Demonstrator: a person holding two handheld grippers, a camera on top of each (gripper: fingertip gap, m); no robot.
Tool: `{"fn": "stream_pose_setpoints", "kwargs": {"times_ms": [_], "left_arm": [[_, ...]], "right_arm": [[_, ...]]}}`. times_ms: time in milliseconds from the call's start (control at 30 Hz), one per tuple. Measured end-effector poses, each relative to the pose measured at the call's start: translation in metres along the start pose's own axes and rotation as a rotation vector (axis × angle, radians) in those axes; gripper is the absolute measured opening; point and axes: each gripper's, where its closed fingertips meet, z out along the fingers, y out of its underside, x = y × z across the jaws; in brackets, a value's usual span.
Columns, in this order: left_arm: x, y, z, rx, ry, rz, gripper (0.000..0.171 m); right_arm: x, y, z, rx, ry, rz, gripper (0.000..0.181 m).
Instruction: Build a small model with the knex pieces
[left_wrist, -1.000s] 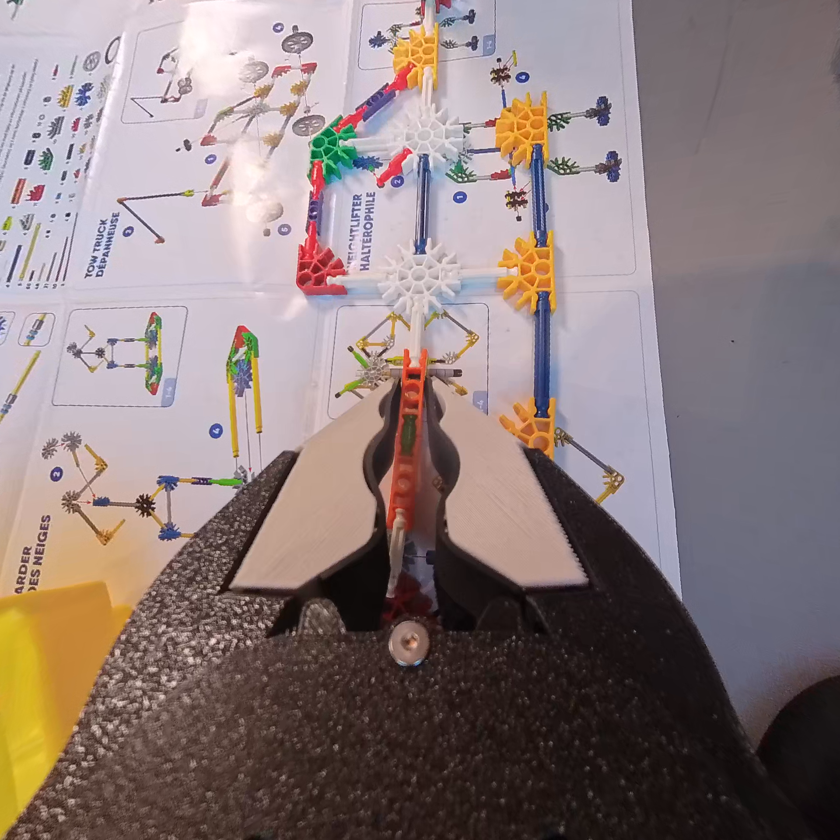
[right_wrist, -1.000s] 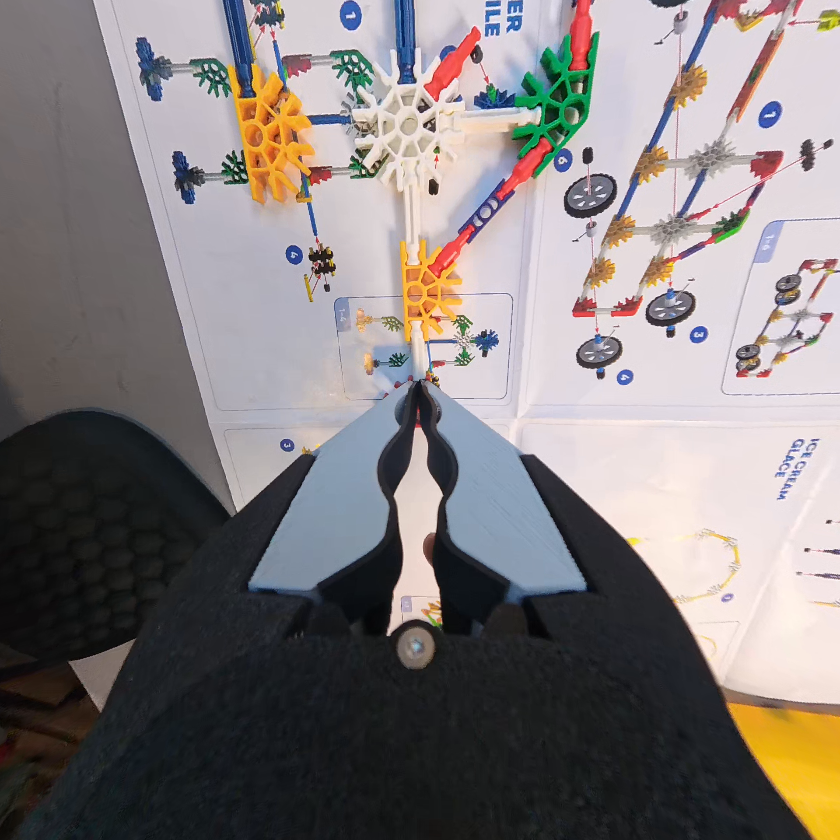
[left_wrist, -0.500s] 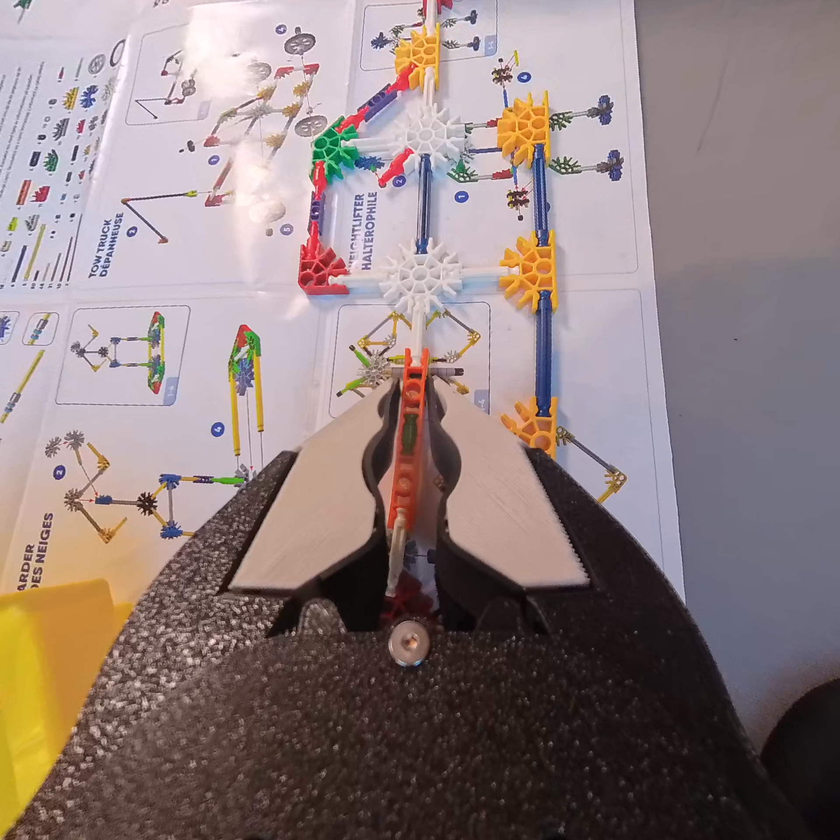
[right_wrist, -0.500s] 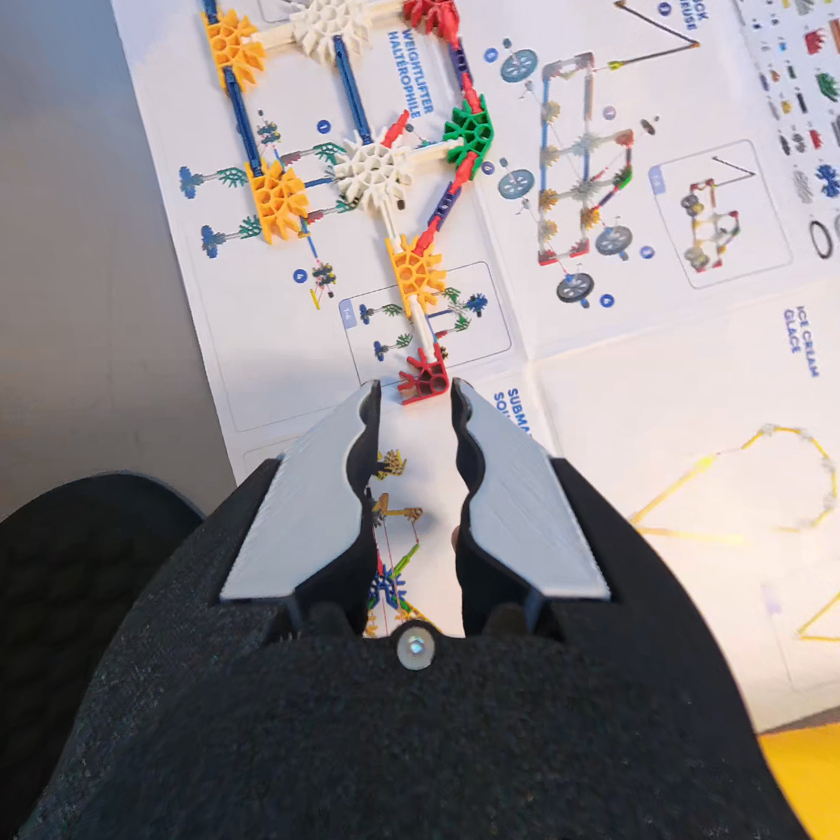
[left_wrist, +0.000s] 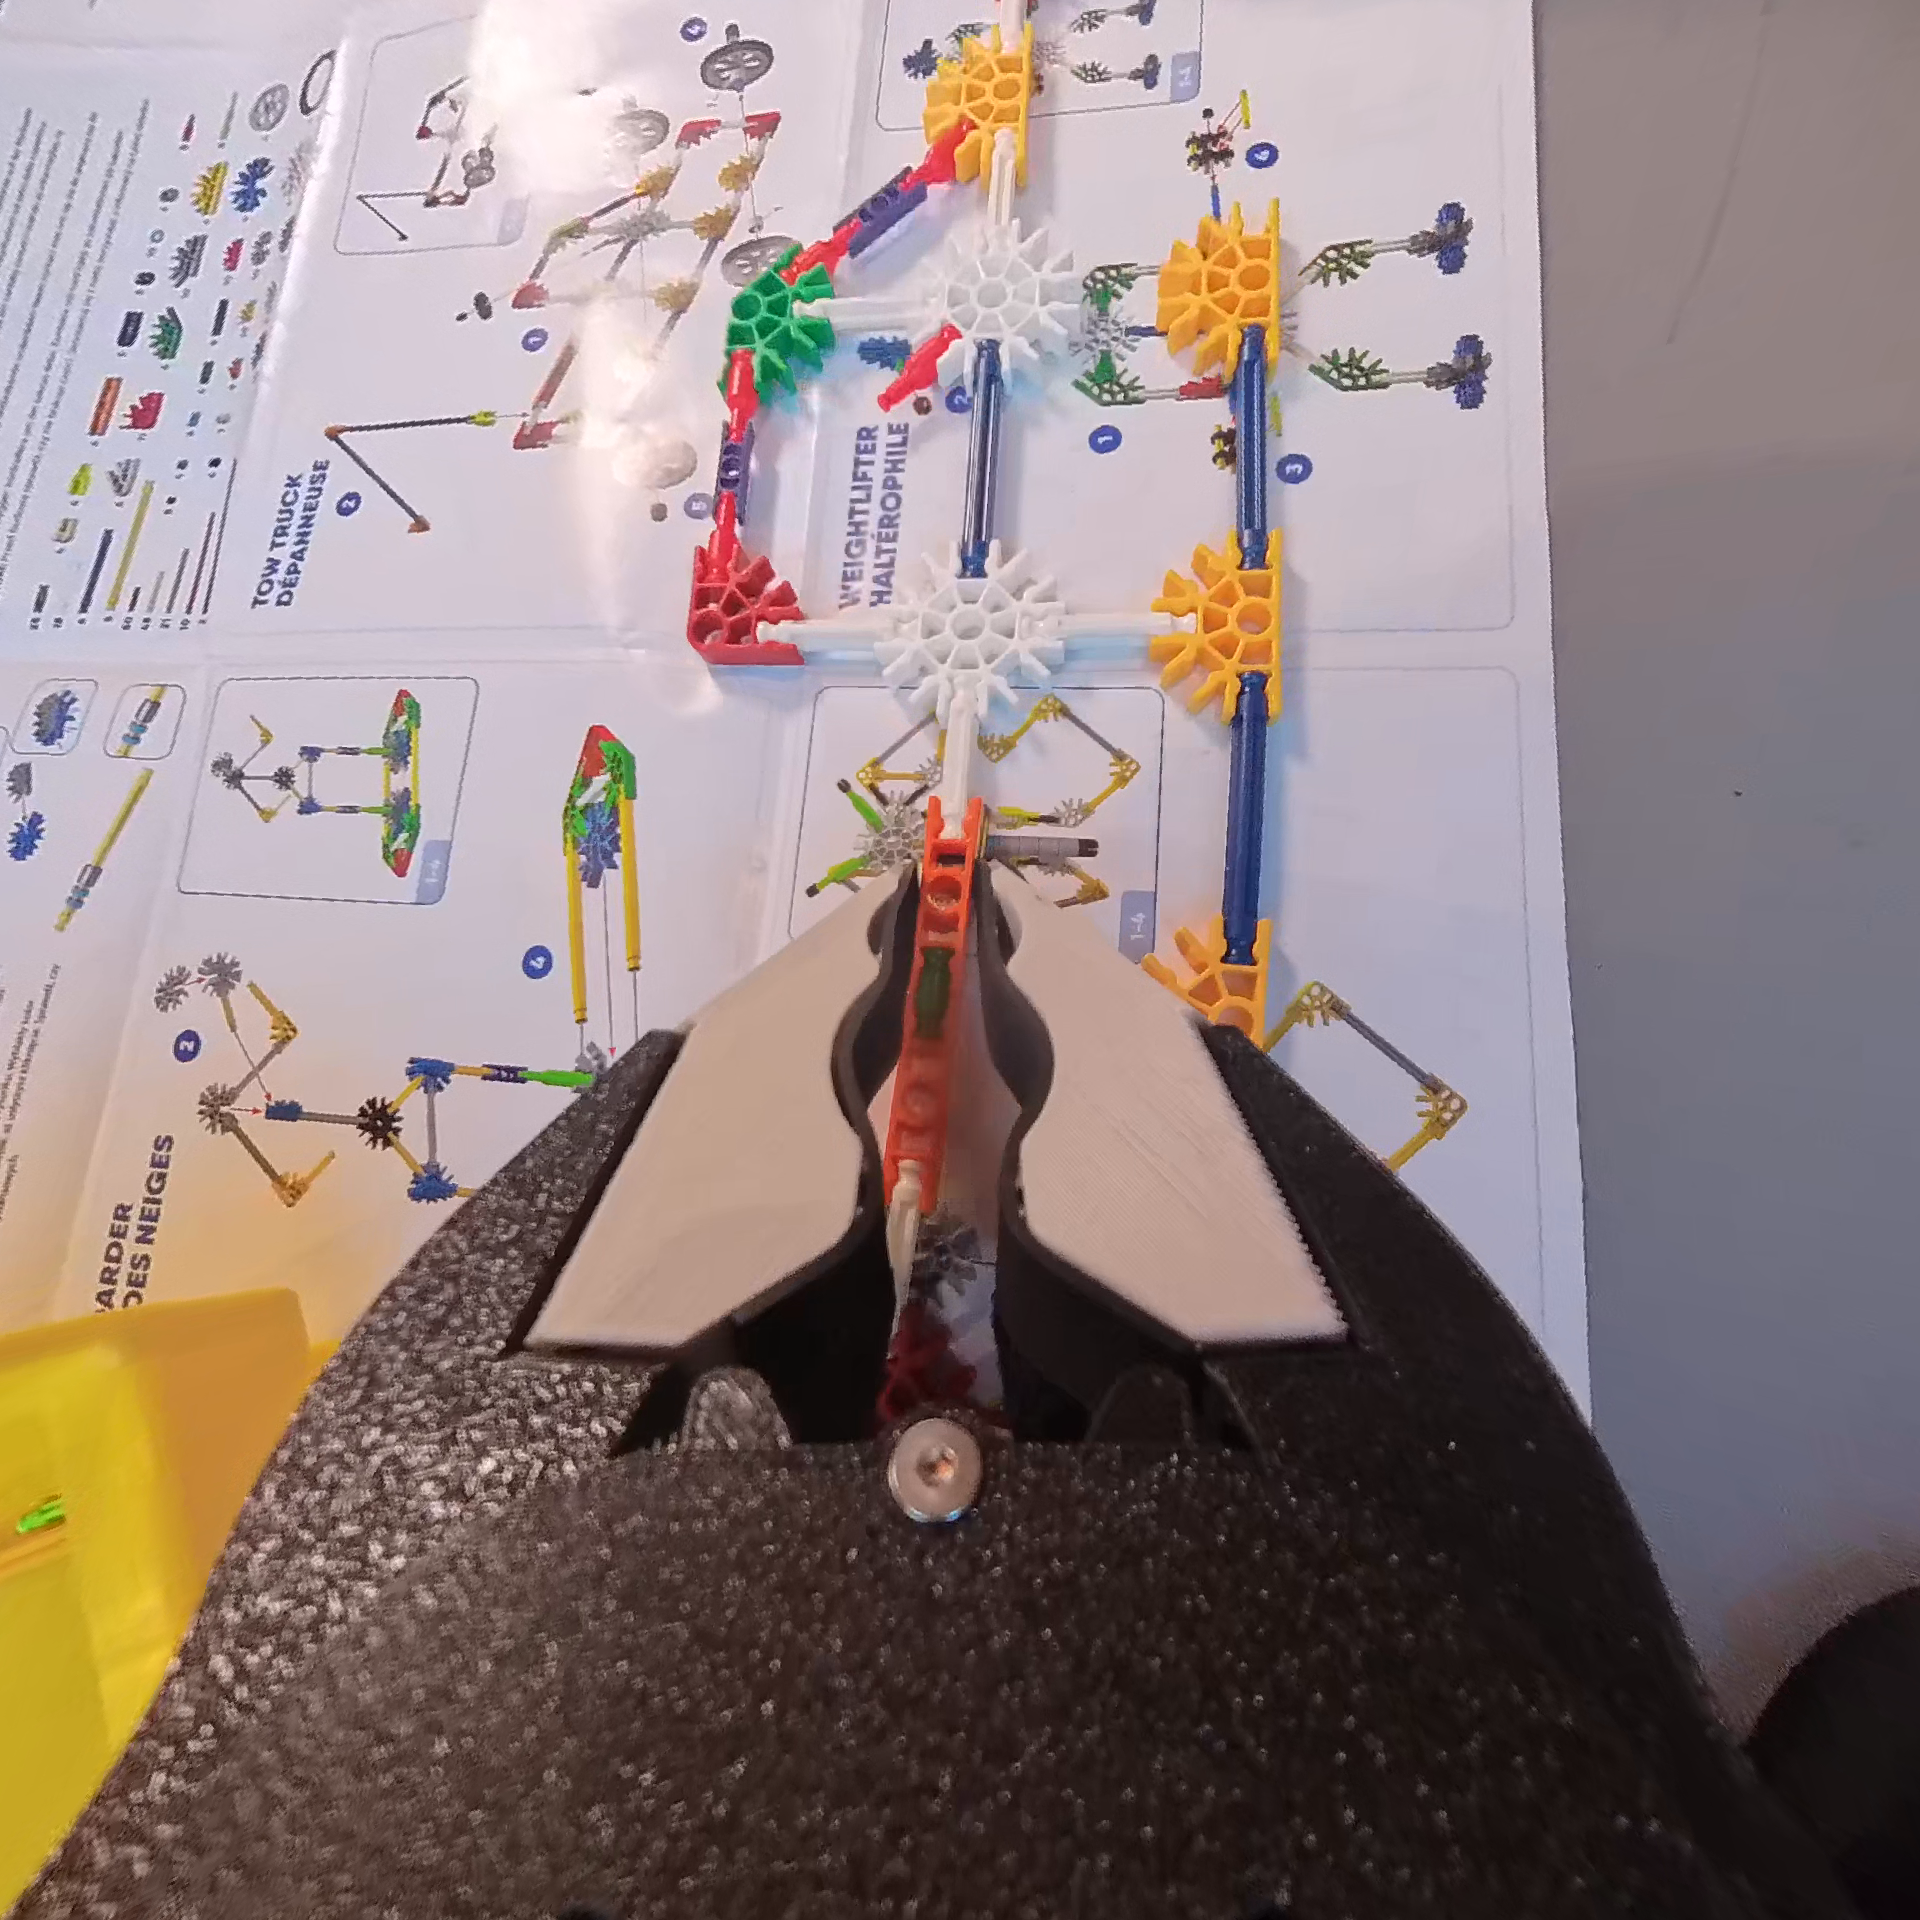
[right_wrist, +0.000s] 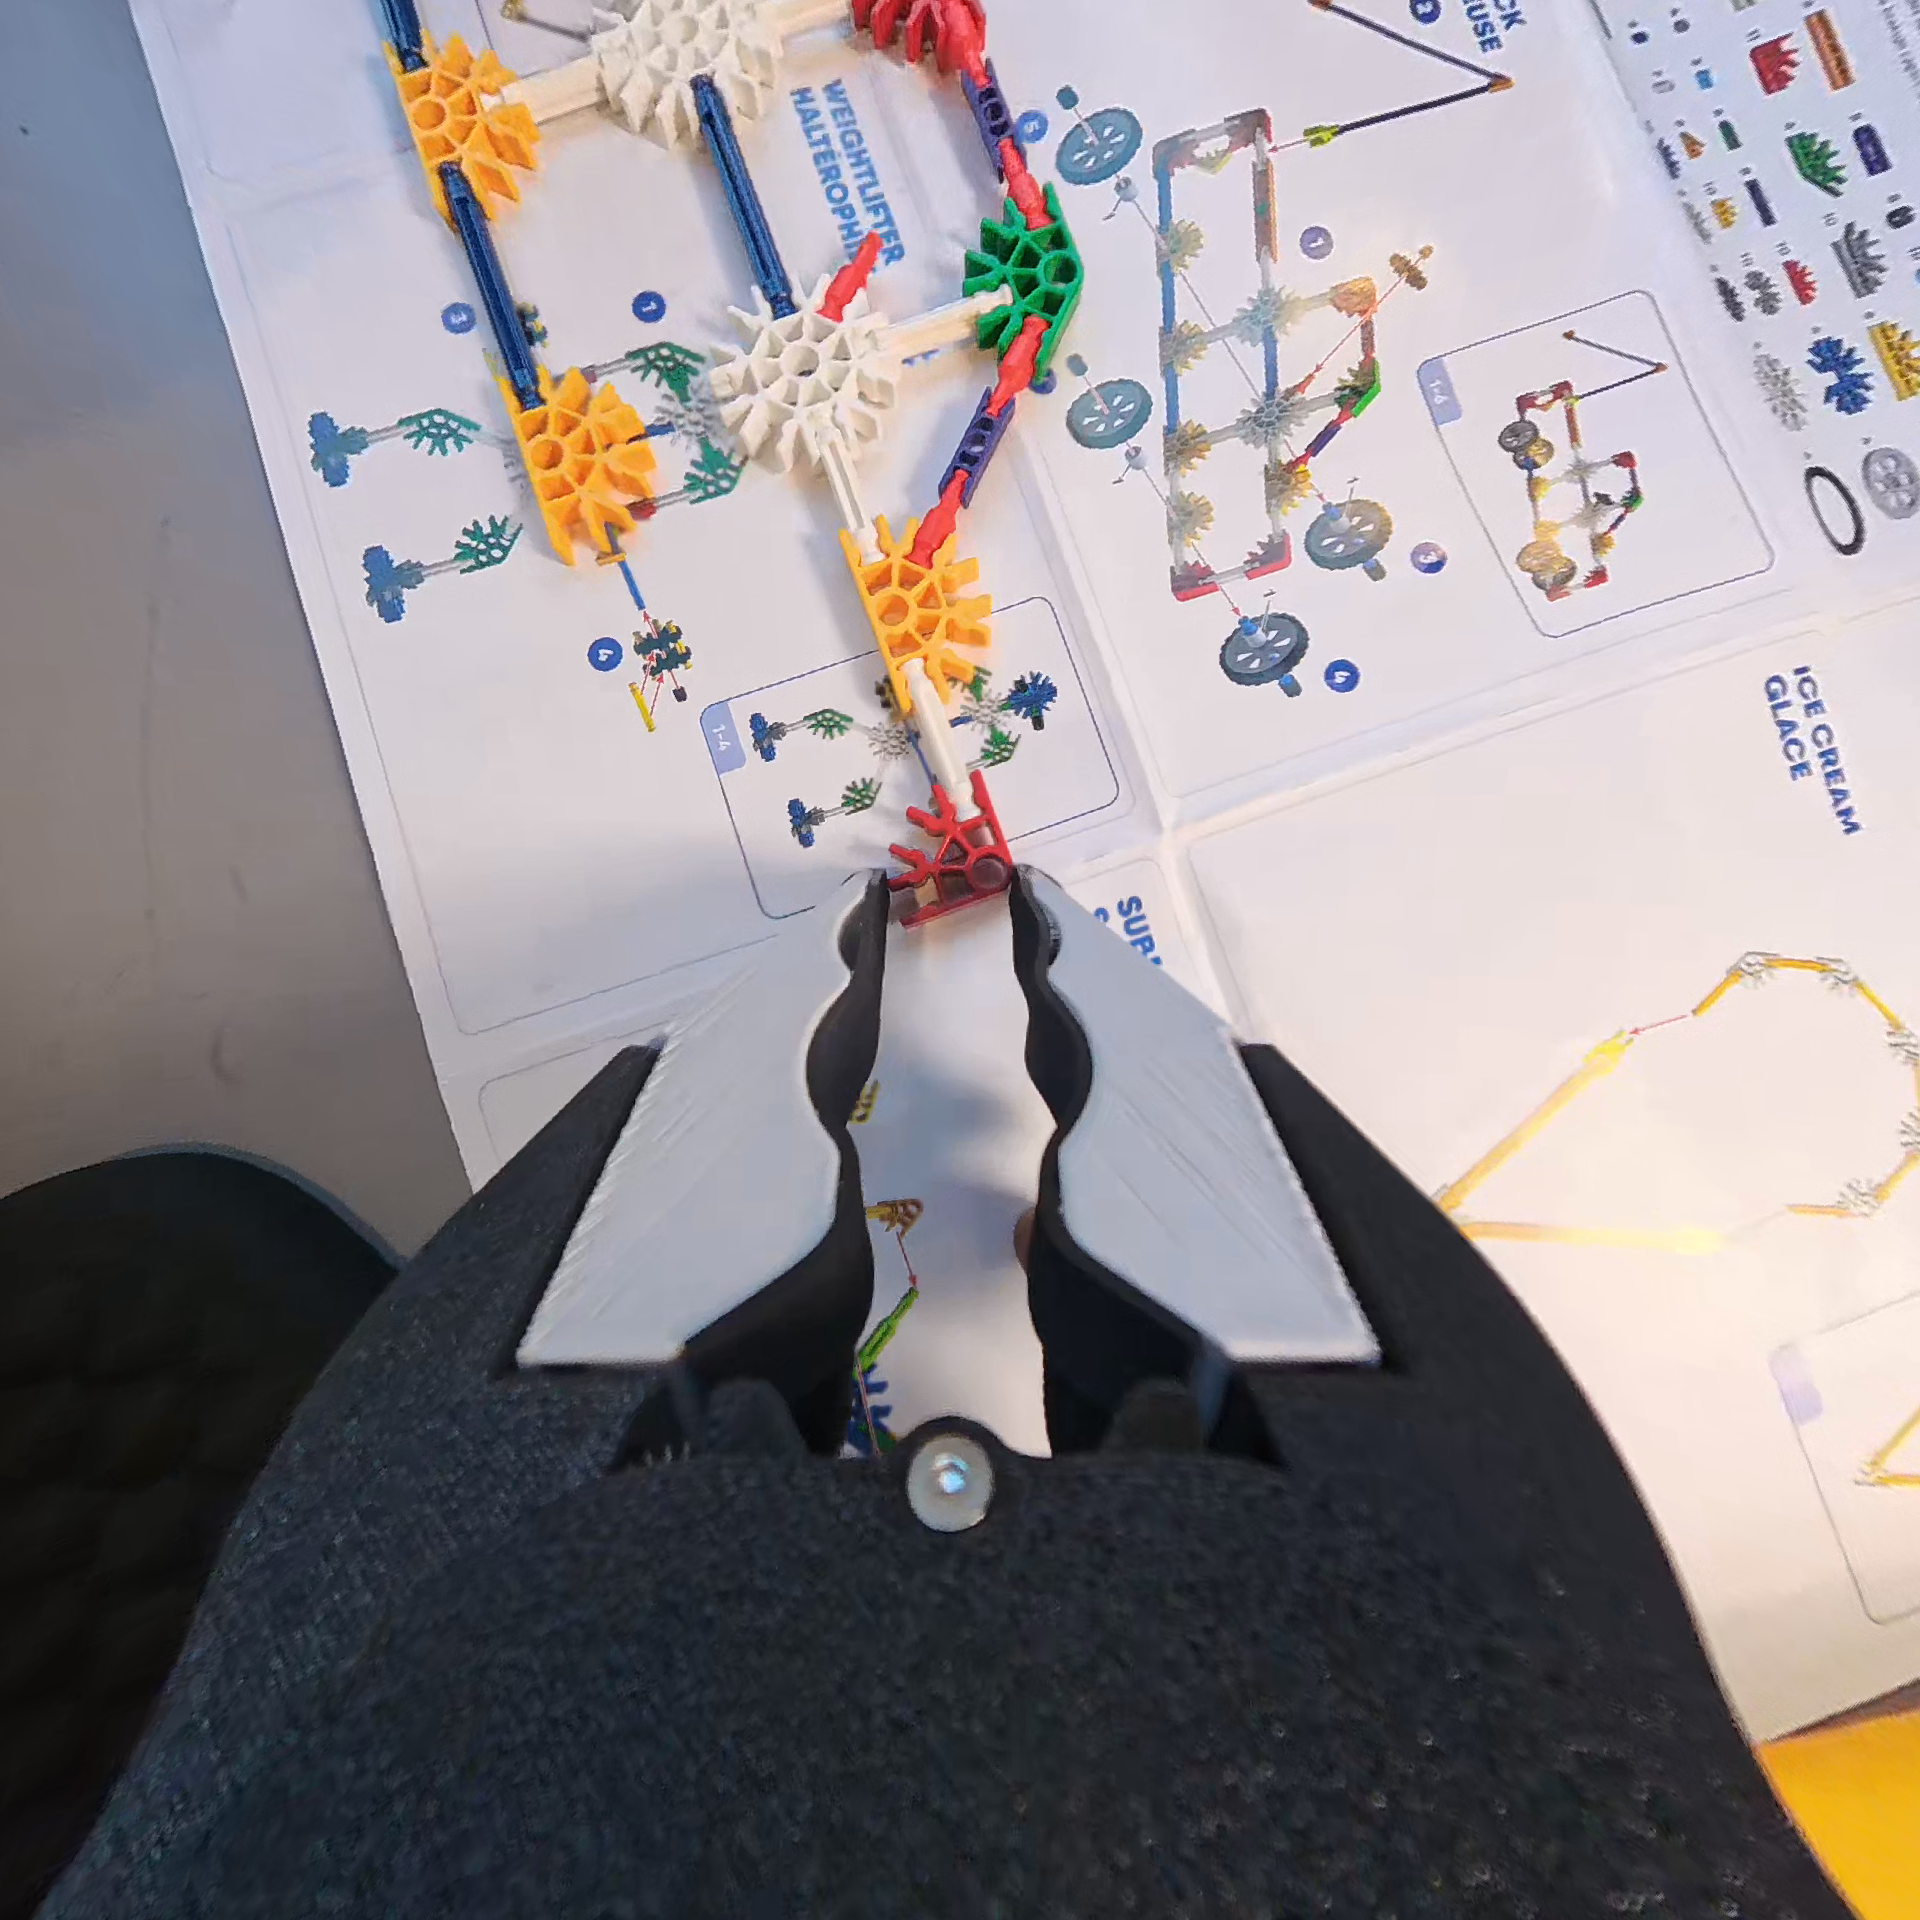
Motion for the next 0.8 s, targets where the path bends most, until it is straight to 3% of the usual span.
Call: {"fn": "stream_pose_setpoints", "kwargs": {"times_ms": [400,533,700,800], "left_arm": [[-0.001,0.001,0.001,0.027,0.006,-0.049,0.009],[-0.001,0.001,0.000,0.028,-0.008,-0.037,0.009],[-0.001,0.001,0.000,0.031,-0.011,-0.031,0.009],[-0.001,0.001,0.000,0.033,-0.018,-0.027,0.009]], "right_arm": [[0.004,0.001,-0.001,0.020,0.060,0.023,0.025],[0.012,-0.030,-0.025,0.220,0.076,0.115,0.025],[0.058,-0.044,-0.035,0.253,0.263,0.170,0.015],[0.071,-0.060,-0.032,0.263,0.304,0.173,0.000]]}}
